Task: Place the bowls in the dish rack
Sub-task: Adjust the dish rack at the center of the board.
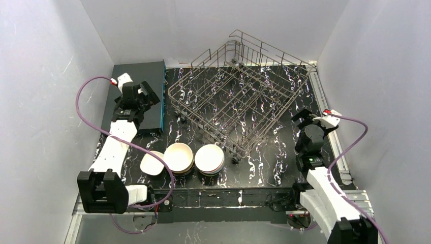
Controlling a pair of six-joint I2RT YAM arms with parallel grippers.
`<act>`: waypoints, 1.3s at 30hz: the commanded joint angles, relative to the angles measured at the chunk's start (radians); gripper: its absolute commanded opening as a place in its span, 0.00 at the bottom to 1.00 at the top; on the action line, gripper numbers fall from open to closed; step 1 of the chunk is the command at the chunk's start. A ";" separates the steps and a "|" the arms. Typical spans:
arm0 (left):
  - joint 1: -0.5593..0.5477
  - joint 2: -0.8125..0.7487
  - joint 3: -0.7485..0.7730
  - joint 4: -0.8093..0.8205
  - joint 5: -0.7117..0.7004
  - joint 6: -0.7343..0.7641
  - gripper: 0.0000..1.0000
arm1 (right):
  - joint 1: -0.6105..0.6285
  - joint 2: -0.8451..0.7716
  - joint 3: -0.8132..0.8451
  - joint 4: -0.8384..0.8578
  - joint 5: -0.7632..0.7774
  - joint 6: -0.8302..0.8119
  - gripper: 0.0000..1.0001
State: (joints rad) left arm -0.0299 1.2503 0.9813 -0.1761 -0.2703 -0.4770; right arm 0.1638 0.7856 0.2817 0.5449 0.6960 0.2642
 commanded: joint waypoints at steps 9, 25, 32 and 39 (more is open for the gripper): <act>-0.001 -0.230 -0.027 -0.219 0.349 -0.067 0.98 | -0.004 -0.166 0.191 -0.666 -0.112 0.190 0.99; -0.015 -0.159 -0.069 -0.072 0.739 -0.302 0.98 | -0.003 -0.069 0.391 -0.833 -0.636 0.281 0.99; -0.096 0.047 0.006 -0.044 0.743 -0.349 0.89 | -0.003 0.084 0.462 -0.870 -0.795 0.273 0.96; -0.137 0.166 0.038 0.025 0.754 -0.388 0.76 | -0.003 0.176 0.468 -0.819 -0.892 0.280 0.81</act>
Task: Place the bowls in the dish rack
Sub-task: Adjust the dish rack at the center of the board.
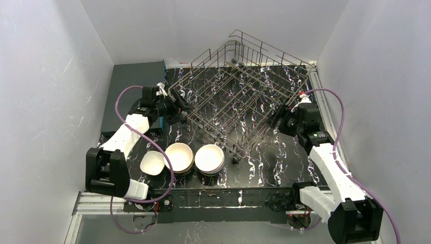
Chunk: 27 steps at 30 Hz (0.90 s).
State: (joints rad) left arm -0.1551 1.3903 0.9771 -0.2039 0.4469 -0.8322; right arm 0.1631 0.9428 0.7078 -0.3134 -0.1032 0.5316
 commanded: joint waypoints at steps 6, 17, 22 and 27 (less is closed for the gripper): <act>-0.021 0.097 0.087 0.081 0.059 -0.048 0.64 | -0.003 0.067 0.044 0.086 -0.118 0.023 0.65; -0.035 0.049 -0.022 0.126 0.068 -0.139 0.19 | -0.003 0.142 0.108 0.063 -0.139 -0.017 0.18; -0.057 -0.032 -0.108 0.144 0.062 -0.197 0.07 | -0.003 0.151 0.156 0.021 -0.123 -0.061 0.08; -0.097 -0.161 -0.214 0.147 0.005 -0.239 0.01 | -0.002 0.158 0.195 -0.005 -0.134 -0.118 0.01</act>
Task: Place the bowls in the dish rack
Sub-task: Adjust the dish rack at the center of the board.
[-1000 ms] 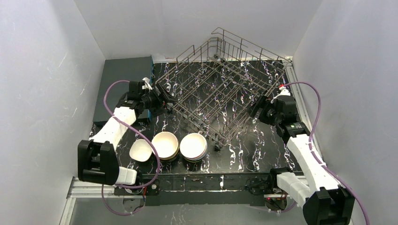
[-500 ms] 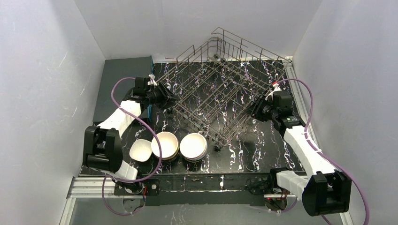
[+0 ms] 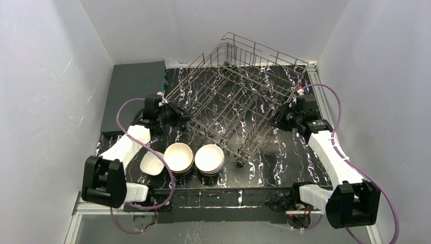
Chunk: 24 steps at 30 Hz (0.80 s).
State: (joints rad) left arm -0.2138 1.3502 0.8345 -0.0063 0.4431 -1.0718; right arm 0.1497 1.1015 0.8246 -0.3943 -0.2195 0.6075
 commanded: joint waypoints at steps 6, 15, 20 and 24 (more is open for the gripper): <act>-0.081 -0.237 -0.173 -0.044 -0.061 -0.049 0.00 | 0.011 0.053 0.106 0.090 -0.006 -0.186 0.01; -0.106 -0.366 -0.197 -0.184 -0.168 0.011 0.13 | 0.011 0.195 0.239 0.106 -0.006 -0.153 0.06; -0.105 -0.372 -0.103 -0.412 -0.286 0.136 0.49 | 0.011 0.226 0.264 0.057 0.004 -0.159 0.43; -0.107 -0.358 -0.004 -0.593 -0.444 0.243 0.84 | 0.009 0.195 0.271 0.017 0.027 -0.180 0.74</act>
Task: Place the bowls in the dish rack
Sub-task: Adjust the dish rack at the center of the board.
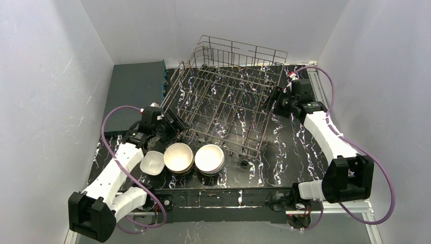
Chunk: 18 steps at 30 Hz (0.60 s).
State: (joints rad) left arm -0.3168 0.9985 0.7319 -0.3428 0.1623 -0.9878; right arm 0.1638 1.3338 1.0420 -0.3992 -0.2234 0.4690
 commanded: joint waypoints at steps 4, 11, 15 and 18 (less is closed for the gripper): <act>-0.003 0.005 0.192 -0.370 -0.302 0.277 0.98 | -0.004 -0.088 0.053 -0.028 0.029 -0.051 0.92; 0.026 0.074 0.322 -0.413 -0.385 0.435 0.98 | -0.005 -0.175 0.016 -0.128 -0.043 -0.070 0.96; 0.074 0.151 0.378 -0.398 -0.327 0.505 0.98 | -0.005 -0.218 -0.009 -0.183 -0.072 -0.088 0.95; 0.136 0.228 0.419 -0.399 -0.245 0.532 0.98 | -0.006 -0.245 -0.035 -0.200 -0.105 -0.090 0.93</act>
State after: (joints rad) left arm -0.2462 1.1568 1.0912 -0.7086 -0.1501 -0.5430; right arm 0.1631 1.1297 1.0367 -0.5400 -0.2687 0.4061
